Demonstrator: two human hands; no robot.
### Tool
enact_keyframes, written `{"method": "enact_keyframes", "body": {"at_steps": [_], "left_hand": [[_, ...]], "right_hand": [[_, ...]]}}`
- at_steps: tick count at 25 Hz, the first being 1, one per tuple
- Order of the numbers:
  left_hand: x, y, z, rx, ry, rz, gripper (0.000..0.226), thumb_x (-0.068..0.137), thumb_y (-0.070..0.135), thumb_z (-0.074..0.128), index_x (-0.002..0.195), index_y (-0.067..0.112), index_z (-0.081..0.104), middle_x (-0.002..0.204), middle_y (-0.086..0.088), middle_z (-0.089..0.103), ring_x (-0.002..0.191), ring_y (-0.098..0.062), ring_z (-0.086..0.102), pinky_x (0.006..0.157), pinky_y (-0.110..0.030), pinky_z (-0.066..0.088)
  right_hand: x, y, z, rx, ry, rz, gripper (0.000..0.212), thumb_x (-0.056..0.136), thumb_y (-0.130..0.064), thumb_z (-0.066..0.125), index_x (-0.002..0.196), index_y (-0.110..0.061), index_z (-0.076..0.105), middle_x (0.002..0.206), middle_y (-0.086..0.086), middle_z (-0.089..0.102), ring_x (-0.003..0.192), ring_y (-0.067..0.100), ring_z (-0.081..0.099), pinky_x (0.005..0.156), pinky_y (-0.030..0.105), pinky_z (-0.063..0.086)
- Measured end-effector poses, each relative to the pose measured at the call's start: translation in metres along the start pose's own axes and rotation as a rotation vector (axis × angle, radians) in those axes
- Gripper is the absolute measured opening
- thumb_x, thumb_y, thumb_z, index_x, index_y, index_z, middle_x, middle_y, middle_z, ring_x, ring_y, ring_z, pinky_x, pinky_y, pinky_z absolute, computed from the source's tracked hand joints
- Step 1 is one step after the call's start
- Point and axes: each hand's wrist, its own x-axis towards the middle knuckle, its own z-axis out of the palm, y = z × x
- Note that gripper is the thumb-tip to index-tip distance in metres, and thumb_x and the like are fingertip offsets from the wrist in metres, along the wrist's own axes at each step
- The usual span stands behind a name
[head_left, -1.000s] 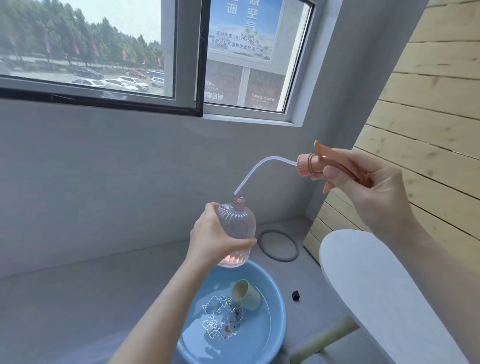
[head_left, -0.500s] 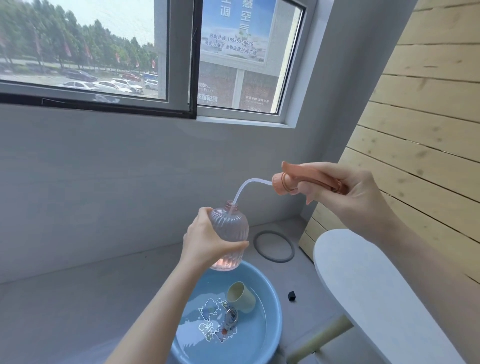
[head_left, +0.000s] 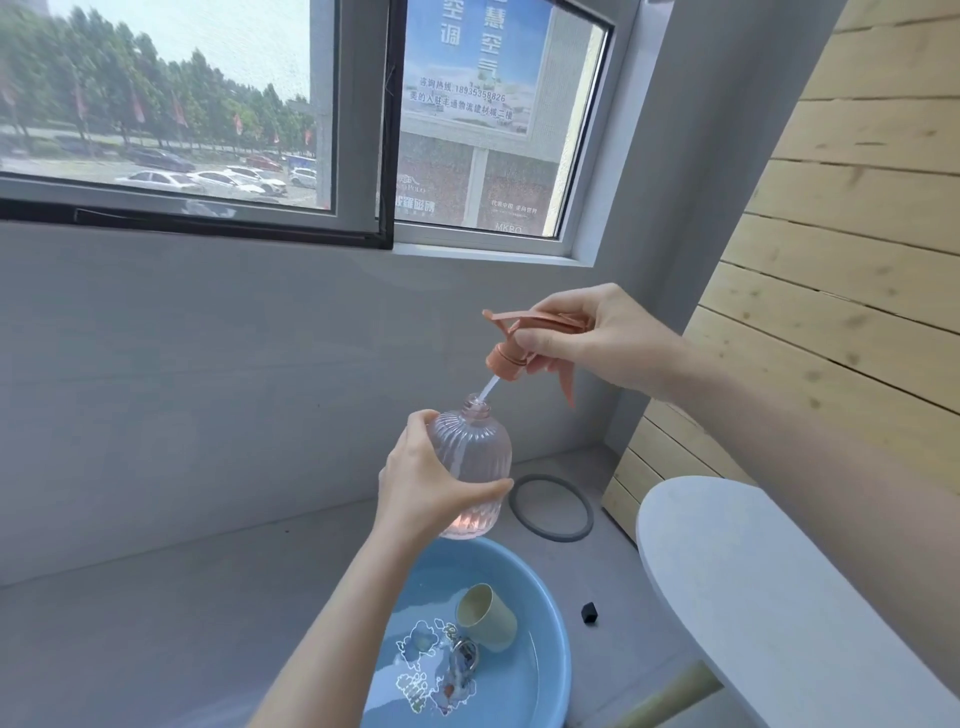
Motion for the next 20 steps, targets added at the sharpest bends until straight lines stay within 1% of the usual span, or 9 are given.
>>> {"method": "enact_keyframes", "body": {"at_steps": [2, 5, 7, 11, 15, 18, 20], "left_hand": [[0.005, -0.002, 0.002, -0.007, -0.001, -0.001, 0.096, 0.053, 0.046, 0.088, 0.131, 0.025, 0.037, 0.117, 0.014, 0.046, 0.113, -0.013, 0.045, 0.091, -0.027, 0.037], [0.013, -0.007, 0.005, -0.016, -0.010, 0.000, 0.095, 0.051, 0.046, 0.089, 0.129, 0.027, 0.037, 0.117, 0.015, 0.047, 0.104, -0.008, 0.041, 0.089, -0.026, 0.037], [0.018, -0.011, 0.008, -0.027, -0.010, -0.004, 0.094, 0.051, 0.045, 0.089, 0.128, 0.029, 0.037, 0.115, 0.016, 0.046, 0.104, -0.008, 0.041, 0.087, -0.026, 0.036], [0.024, -0.016, 0.012, -0.035, 0.016, -0.014, 0.093, 0.052, 0.045, 0.088, 0.129, 0.030, 0.037, 0.115, 0.017, 0.046, 0.103, -0.007, 0.041, 0.088, -0.025, 0.036], [0.028, -0.018, 0.011, -0.030, 0.047, -0.004, 0.092, 0.051, 0.045, 0.088, 0.127, 0.030, 0.039, 0.118, 0.015, 0.049, 0.105, -0.008, 0.043, 0.088, -0.026, 0.039], [0.029, -0.018, 0.010, -0.022, 0.060, 0.008, 0.090, 0.052, 0.044, 0.087, 0.127, 0.030, 0.039, 0.118, 0.016, 0.049, 0.100, -0.004, 0.040, 0.084, -0.022, 0.035], [0.028, -0.017, 0.010, -0.010, 0.060, 0.020, 0.091, 0.052, 0.044, 0.087, 0.128, 0.030, 0.039, 0.119, 0.016, 0.049, 0.101, -0.003, 0.040, 0.083, -0.021, 0.033]], "right_hand": [[0.015, 0.008, 0.003, -0.015, -0.006, 0.037, 0.016, 0.088, -0.017, 0.068, 0.098, -0.005, 0.071, 0.085, 0.007, 0.074, 0.073, 0.012, 0.071, 0.071, 0.022, 0.056], [0.032, 0.022, 0.014, -0.031, -0.027, 0.094, 0.014, 0.087, -0.018, 0.069, 0.095, -0.007, 0.071, 0.082, 0.005, 0.073, 0.071, 0.010, 0.069, 0.072, 0.025, 0.056], [0.041, 0.031, 0.023, -0.048, -0.042, 0.113, 0.012, 0.086, -0.020, 0.070, 0.092, -0.009, 0.071, 0.078, 0.002, 0.071, 0.069, 0.011, 0.067, 0.073, 0.029, 0.055], [0.050, 0.045, 0.034, -0.082, -0.060, 0.111, 0.011, 0.085, -0.022, 0.072, 0.091, -0.013, 0.072, 0.079, 0.003, 0.071, 0.069, 0.012, 0.065, 0.074, 0.034, 0.056], [0.055, 0.051, 0.039, -0.064, -0.069, 0.100, 0.012, 0.085, -0.020, 0.072, 0.093, -0.010, 0.072, 0.078, 0.002, 0.071, 0.066, 0.008, 0.064, 0.067, 0.026, 0.055], [0.058, 0.049, 0.037, -0.064, -0.094, 0.097, 0.013, 0.084, -0.018, 0.072, 0.093, -0.009, 0.072, 0.080, 0.006, 0.071, 0.068, 0.010, 0.064, 0.070, 0.028, 0.055], [0.060, 0.046, 0.032, -0.090, -0.142, 0.114, 0.013, 0.083, -0.019, 0.072, 0.094, -0.011, 0.072, 0.078, 0.002, 0.071, 0.067, 0.006, 0.063, 0.067, 0.022, 0.053]]}}
